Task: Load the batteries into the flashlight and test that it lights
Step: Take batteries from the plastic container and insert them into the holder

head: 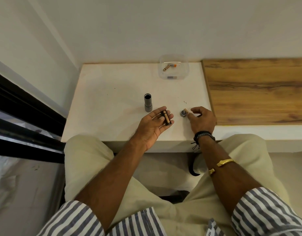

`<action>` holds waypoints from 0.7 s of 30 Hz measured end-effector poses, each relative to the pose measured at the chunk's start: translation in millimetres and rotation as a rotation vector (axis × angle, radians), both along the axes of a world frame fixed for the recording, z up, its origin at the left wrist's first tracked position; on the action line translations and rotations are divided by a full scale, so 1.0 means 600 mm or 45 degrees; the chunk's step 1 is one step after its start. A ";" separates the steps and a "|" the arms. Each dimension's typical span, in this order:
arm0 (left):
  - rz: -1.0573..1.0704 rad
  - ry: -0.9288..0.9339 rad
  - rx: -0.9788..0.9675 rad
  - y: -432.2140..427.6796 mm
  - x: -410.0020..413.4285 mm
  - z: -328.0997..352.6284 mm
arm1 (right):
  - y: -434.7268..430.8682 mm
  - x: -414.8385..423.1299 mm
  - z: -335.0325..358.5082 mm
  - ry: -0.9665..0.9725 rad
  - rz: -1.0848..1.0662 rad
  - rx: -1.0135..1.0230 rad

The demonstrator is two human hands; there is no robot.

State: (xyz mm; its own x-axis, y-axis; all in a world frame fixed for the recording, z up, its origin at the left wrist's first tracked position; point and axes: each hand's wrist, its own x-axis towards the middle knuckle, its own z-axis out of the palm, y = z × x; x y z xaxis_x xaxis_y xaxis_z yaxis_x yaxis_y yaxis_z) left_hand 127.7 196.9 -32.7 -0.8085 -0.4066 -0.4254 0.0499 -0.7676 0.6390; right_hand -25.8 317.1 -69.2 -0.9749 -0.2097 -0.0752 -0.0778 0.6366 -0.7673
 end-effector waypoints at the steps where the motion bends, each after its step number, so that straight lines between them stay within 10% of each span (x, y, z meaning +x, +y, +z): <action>1: -0.009 0.002 -0.012 0.000 0.001 0.001 | -0.001 0.004 0.005 0.031 -0.010 -0.006; 11: -0.005 -0.016 -0.142 -0.008 0.006 0.005 | -0.011 0.050 0.094 -0.054 0.721 -0.192; 21: -0.034 -0.150 -0.290 -0.020 0.012 -0.007 | -0.013 0.061 0.101 0.097 0.888 -0.077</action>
State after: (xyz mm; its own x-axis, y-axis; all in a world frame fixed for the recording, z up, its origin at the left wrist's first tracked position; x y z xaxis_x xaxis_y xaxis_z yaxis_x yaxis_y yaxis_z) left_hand 135.2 184.8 -36.7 -0.7705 -0.4820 -0.4172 -0.0538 -0.6030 0.7959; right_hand 11.1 309.5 -8.7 -0.6135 -0.7895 0.0198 -0.5073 0.3747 -0.7760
